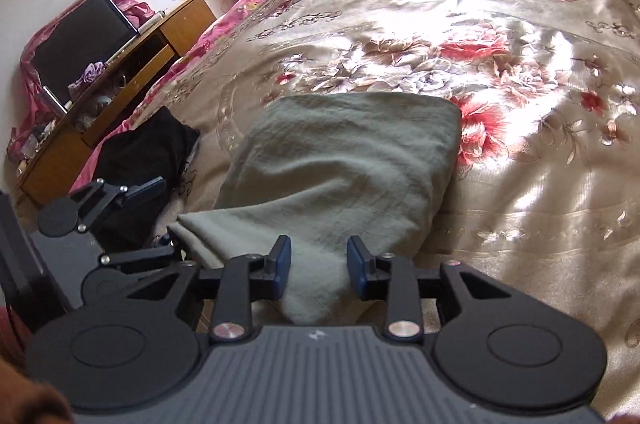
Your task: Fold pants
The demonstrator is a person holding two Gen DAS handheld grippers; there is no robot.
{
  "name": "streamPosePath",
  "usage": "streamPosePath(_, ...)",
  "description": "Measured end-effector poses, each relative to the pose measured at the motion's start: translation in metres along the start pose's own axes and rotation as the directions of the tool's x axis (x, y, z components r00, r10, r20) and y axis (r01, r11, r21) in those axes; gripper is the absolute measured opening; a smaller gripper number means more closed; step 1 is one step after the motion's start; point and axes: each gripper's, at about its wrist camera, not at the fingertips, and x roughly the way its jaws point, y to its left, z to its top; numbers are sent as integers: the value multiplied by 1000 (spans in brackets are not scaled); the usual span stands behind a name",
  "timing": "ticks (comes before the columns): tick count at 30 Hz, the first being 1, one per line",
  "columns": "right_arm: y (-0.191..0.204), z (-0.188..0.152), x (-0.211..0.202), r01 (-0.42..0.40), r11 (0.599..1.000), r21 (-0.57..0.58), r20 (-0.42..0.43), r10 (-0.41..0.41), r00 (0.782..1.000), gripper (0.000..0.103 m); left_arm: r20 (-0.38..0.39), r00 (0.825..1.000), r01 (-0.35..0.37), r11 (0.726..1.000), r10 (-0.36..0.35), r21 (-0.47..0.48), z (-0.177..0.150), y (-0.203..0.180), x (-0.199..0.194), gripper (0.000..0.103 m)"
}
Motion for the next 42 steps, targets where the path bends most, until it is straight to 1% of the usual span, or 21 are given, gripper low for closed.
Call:
streamPosePath(2, 6, -5, 14, 2, 1000, -10, -30, -2, 1000, 33, -27, 1000, 11, 999, -13, -50, -6, 7, 9, 74)
streamPosePath(4, 15, -8, 32, 48, 996, -79, -65, -53, 996, 38, -50, 998, 36, 995, -40, -92, -12, 12, 11, 76)
streamPosePath(6, 27, -10, 35, 85, 985, -150, -71, -97, 993, 39, -37, 999, 28, 996, -31, -81, -14, 11, 2, 76)
streamPosePath(9, 29, -3, 13, 71, 982, -176, -34, -78, 996, 39, -2, 999, 32, 998, -33, -54, -18, 13, -18, 80)
streamPosePath(11, 29, 3, 2, 58, 983, -173, 5, -58, 998, 41, 13, 998, 63, 994, -62, -90, -19, 21, -26, 84)
streamPosePath(12, 30, 7, 1, 41, 985, -166, 20, -38, 999, 44, 16, 996, 92, 989, -91, -119, -18, 25, -27, 84)
streamPosePath(13, 31, 8, 3, 25, 986, -165, 21, -21, 1000, 44, 17, 992, 127, 982, -125, -143, -17, 29, -27, 84)
streamPosePath(14, 34, 10, 10, 8, 986, -168, 8, -7, 1000, 46, 17, 990, 139, 978, -138, -154, -16, 29, -25, 84)
streamPosePath(17, 45, 9, 39, -3, 979, -202, -69, -11, 998, 46, 14, 994, 111, 988, -110, -103, -15, 23, -27, 84)
streamPosePath(19, 46, 7, 62, 18, 978, -208, -136, -47, 990, 47, 7, 992, 129, 987, -129, -100, -20, 25, -32, 86)
streamPosePath(21, 46, 13, 68, 6, 981, -193, -147, -35, 988, 48, -1, 990, 137, 985, -138, -109, -29, 31, -39, 86)
streamPosePath(23, 53, 23, 60, -5, 981, -193, -127, -20, 992, 47, 5, 989, 145, 983, -145, -114, -36, 36, -51, 86)
streamPosePath(25, 63, 33, 44, -10, 974, -225, -87, -10, 996, 47, 16, 987, 159, 981, -158, -107, -40, 40, -62, 87)
streamPosePath(27, 72, 44, 37, -11, 966, -257, -52, -3, 999, 50, 24, 984, 181, 976, -179, -122, -41, 44, -65, 89)
streamPosePath(29, 75, 53, 48, -25, 966, -258, -57, 11, 998, 53, 32, 984, 177, 973, -174, -149, -38, 47, -57, 89)
streamPosePath(32, 77, 59, 88, -44, 970, -240, -107, 18, 994, 53, 3, 992, 129, 980, -130, -153, -34, 45, -47, 89)
streamPosePath(34, 78, 60, 115, 2, 970, -245, -118, -32, 993, 53, 12, 991, 130, 978, -130, -164, -35, 48, -53, 89)
streamPosePath(36, 77, 59, 136, 13, 974, -225, -128, -43, 991, 57, 19, 993, 118, 979, -116, -168, -37, 50, -62, 89)
streamPosePath(38, 83, 59, 140, 20, 965, -263, -109, -51, 993, 58, 31, 993, 114, 977, -110, -181, -35, 53, -69, 89)
streamPosePath(40, 87, 60, 135, 25, 964, -266, -110, -56, 992, 58, 59, 990, 134, 971, -124, -200, -29, 56, -75, 89)
streamPosePath(42, 88, 61, 116, -9, 966, -259, -94, -16, 995, 56, 100, 986, 154, 964, -135, -216, -20, 58, -80, 90)
